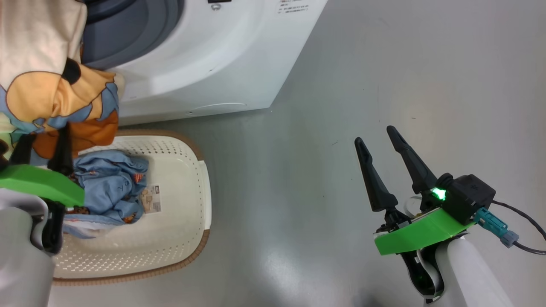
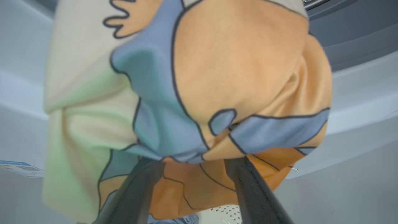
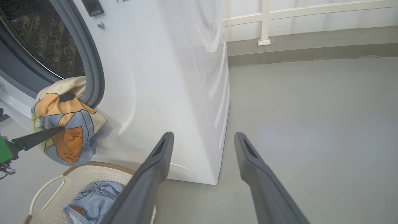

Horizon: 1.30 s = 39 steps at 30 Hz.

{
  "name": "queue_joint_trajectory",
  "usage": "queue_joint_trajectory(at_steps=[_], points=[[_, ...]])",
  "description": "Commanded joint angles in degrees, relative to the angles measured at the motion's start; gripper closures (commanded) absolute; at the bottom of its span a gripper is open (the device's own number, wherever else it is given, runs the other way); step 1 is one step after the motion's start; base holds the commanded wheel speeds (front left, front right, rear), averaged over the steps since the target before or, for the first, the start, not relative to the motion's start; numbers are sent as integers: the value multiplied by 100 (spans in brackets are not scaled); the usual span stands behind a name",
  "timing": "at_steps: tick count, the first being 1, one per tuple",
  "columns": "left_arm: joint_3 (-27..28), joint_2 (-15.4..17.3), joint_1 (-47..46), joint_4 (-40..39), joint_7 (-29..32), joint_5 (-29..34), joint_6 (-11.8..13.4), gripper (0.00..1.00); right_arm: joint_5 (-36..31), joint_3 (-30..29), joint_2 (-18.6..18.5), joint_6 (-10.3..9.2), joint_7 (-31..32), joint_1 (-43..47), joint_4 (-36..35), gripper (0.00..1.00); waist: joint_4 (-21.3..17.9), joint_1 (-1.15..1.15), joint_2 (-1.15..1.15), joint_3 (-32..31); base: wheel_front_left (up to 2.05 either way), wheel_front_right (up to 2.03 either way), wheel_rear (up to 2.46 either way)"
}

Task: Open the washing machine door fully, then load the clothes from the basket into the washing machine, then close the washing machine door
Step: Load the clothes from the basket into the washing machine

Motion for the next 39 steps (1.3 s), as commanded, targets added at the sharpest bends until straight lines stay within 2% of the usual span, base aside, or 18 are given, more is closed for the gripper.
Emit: queue_joint_trajectory(at_steps=[1, 11, 19, 25, 33, 39], points=[[83, 323, -131, -82, -32, -113, -15, 98, -26, 162, 26, 9, -27, -19, -99, 0, -13, 0, 0, -9, 0, 0, 0], [159, 332, -81, -433, -32, -202, -15, 100, -24, 150, -4, 9, -27, -14, -99, 0, 14, 0, 0, -43, 0, 0, 0], [667, 152, 195, -1253, -32, -113, -15, 100, -23, 144, -21, 9, -27, -9, -105, 0, 85, 0, 0, -94, 0, 0, 0], [740, 160, 100, -1700, -32, 2, -15, 100, -23, 159, -19, 9, -27, -21, -94, 0, 103, 0, 0, -97, 0, 0, 0], [652, 380, -567, -1683, -32, -31, -15, 100, -4, 237, 35, 9, -27, -71, -105, 0, -10, 0, 0, -24, 0, 0, 0], [361, 603, -1127, -1256, -32, -141, -15, 100, 27, 261, 86, 9, -27, -79, -116, 0, -141, 0, 0, 38, 0, 0, 0]])
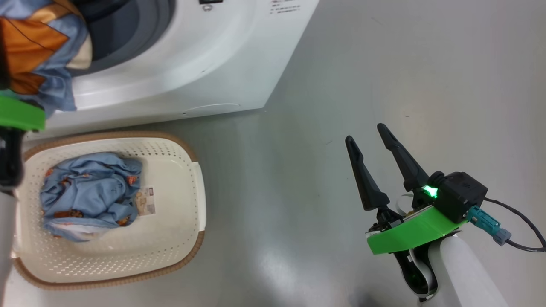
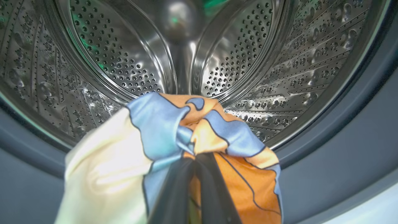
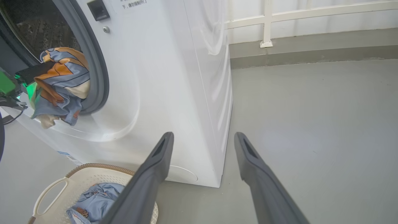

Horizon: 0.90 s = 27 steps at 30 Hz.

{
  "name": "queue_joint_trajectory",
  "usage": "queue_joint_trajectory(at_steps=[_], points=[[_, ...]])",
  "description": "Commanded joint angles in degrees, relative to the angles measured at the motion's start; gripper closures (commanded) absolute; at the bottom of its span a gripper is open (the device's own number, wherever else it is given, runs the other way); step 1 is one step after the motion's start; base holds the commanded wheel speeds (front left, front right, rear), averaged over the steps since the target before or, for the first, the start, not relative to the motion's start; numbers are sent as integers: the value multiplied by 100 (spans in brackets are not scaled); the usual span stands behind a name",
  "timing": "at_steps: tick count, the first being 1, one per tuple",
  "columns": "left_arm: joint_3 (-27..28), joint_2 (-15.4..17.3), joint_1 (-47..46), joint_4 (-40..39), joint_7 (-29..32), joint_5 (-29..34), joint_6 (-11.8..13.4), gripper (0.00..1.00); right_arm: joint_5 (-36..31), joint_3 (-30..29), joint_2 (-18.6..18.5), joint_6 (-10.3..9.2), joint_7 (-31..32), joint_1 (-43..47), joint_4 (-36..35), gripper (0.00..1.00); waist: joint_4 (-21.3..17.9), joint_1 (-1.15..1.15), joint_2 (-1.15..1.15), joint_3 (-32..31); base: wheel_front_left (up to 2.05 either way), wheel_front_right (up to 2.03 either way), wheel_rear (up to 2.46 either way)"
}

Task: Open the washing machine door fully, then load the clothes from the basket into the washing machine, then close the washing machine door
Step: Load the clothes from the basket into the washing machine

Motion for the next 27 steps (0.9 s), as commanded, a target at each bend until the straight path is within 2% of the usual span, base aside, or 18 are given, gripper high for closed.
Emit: queue_joint_trajectory(at_steps=[1, 10, 15, 19, 27], points=[[80, 353, -270, 42, -30, -61, -16, 100, 32, 125, 33, 9, -27, 10, -133, 0, -66, 0, 0, 44, 0, 0, 0], [-264, 648, -1417, 823, -30, -195, -17, 100, 78, 254, 84, 9, -27, -60, -129, 0, -319, 0, 0, 157, 0, 0, 0], [-82, 817, -1910, 798, -30, 101, -17, 100, 116, 299, 93, 9, -27, -98, -152, 0, -466, 0, 0, 233, 0, 0, 0], [221, 885, -2002, 610, -30, 403, -17, 100, 213, 350, 95, 9, -27, -112, -195, 0, -589, 0, 0, 271, 0, 0, 0], [244, 935, -1860, 739, -30, 638, -17, 100, 303, 465, 96, 9, -27, -109, -206, 0, -748, 0, 0, 297, 0, 0, 0]])
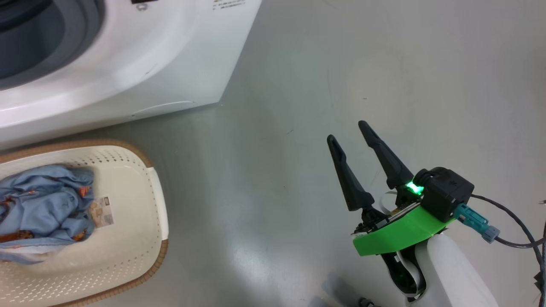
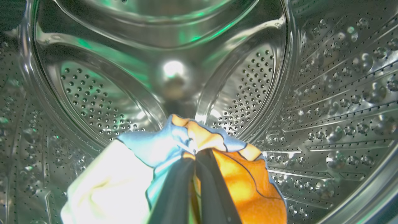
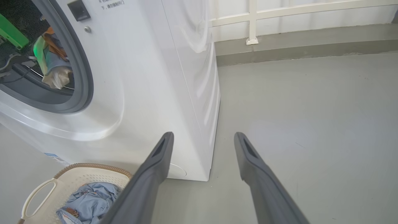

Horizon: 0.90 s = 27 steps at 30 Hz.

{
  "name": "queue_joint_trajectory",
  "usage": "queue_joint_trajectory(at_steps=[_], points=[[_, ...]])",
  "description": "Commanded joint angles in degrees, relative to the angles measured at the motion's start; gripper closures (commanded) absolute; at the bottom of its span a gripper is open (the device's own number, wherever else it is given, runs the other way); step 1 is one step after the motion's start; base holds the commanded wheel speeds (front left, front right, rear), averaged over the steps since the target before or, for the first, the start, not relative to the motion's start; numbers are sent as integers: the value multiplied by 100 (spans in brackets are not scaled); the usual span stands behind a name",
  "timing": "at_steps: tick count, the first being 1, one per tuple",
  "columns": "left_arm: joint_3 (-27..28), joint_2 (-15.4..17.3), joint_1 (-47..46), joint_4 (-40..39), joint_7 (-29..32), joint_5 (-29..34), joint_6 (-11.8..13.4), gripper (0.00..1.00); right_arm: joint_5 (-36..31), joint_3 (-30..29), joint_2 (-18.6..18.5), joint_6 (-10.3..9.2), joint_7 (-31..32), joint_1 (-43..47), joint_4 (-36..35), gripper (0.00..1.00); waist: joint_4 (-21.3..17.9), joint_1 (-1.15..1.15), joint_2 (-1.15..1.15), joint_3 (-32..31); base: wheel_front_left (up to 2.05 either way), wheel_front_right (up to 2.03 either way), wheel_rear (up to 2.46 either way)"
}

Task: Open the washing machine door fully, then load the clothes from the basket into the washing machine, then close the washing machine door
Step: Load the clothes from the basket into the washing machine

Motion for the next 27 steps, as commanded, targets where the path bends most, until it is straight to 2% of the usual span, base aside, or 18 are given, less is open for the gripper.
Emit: queue_joint_trajectory(at_steps=[1, 9, 15, 16, 17, 18, 19, 27], points=[[90, 336, 3, -91, -29, 57, -17, 100, 103, 115, 41, 9, -27, 11, -139, 0, -25, 0, 0, 21, 0, 0, 0], [-129, 506, -113, 5, -29, 117, -17, 100, 148, 247, 42, 9, -27, -16, -160, 0, -162, 0, 0, 68, 0, 0, 0], [-47, 683, -246, 104, -29, 84, -17, 100, 161, 391, 42, 9, -27, -7, -143, 0, -312, 0, 0, 81, 0, 0, 0], [-30, 691, -278, 105, -29, 92, -17, 94, 160, 399, 42, 9, -27, -5, -144, 0, -322, 0, 0, 89, 0, 0, 0], [4, 691, -300, 105, -29, 95, -17, 80, 161, 408, 42, 9, -27, -5, -143, 0, -333, 0, 0, 96, 0, 0, 0], [22, 679, -302, 125, -29, 93, -17, 55, 159, 413, 42, 9, -27, -4, -140, 0, -335, 0, 0, 97, 0, 0, 0], [34, 664, -295, 150, -29, 100, -17, 0, 155, 416, 42, 9, -27, -1, -139, 0, -333, 0, 0, 99, 0, 0, 0], [73, 556, -213, 258, -29, 111, -17, 0, 144, 395, 42, 9, -27, -19, -130, 0, -282, 0, 0, 89, 0, 0, 0]])
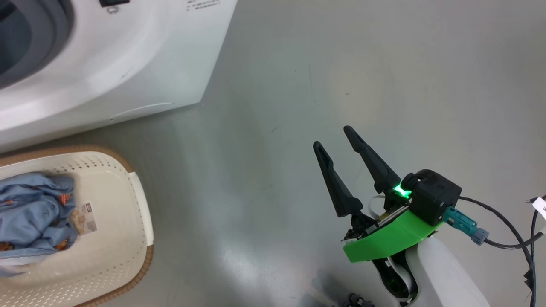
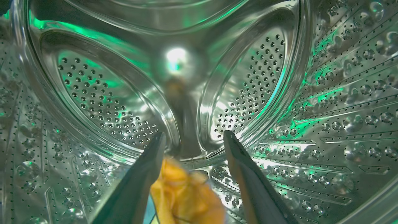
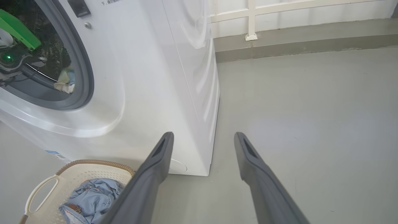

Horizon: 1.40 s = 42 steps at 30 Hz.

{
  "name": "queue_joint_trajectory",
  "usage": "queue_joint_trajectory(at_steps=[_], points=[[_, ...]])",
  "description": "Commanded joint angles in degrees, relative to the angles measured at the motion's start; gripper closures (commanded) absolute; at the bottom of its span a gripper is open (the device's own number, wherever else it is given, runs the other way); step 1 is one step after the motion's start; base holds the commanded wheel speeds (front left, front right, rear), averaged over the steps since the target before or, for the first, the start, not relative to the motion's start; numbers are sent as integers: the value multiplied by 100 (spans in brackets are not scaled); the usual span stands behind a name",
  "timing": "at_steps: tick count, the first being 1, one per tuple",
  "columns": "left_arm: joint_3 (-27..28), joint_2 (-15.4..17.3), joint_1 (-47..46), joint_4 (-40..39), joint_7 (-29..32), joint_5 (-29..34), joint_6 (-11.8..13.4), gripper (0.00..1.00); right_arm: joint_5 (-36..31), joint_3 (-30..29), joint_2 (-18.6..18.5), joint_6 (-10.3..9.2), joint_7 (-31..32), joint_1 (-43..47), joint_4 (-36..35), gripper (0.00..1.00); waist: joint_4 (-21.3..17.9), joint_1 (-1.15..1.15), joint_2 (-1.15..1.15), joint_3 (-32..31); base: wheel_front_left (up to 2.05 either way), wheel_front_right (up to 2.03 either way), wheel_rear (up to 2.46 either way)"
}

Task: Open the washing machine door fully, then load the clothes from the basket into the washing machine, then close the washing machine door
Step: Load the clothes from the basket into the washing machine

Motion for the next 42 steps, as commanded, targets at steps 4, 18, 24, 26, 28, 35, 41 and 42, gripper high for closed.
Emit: queue_joint_trajectory(at_steps=[4, 18, 24, 26, 28, 35, 41, 42], points=[[85, 203, 18, -46, -29, -28, -17, 0, 42, 126, 27, 9, -27, -55, -111, 0, 47, 0, 0, -14, 0, 0, 0], [-65, -74, 491, -18, -29, -265, -17, 0, 9, 28, 27, 9, -27, -67, -106, 0, 262, 0, 0, -56, 0, 0, 0], [326, -379, 892, -98, -29, -243, -17, 0, -81, -138, 27, 9, -27, -36, -95, 0, 451, 0, 0, -166, 0, 0, 0], [385, -469, 1065, -133, -29, -136, -17, 0, -111, -193, 27, 9, -27, -14, -96, 0, 510, 0, 0, -226, 0, 0, 0], [545, -576, 1233, -132, -29, -102, -17, 0, -140, -242, 27, 9, -27, 15, -88, 0, 562, 0, 0, -304, 0, 0, 0], [712, -906, 1819, -424, -29, 70, -17, 0, -232, -417, -12, 9, -27, 190, -10, 0, 768, 0, 0, -652, 0, 0, 0], [864, -1118, 2394, -786, -29, 168, -17, 0, -198, -523, -151, 9, -27, 398, 17, 0, 899, 0, 0, -1033, 0, 0, 0], [864, -1118, 2394, -786, -29, 168, -17, 0, -198, -523, -151, 9, -27, 398, 17, 0, 899, 0, 0, -1033, 0, 0, 0]])
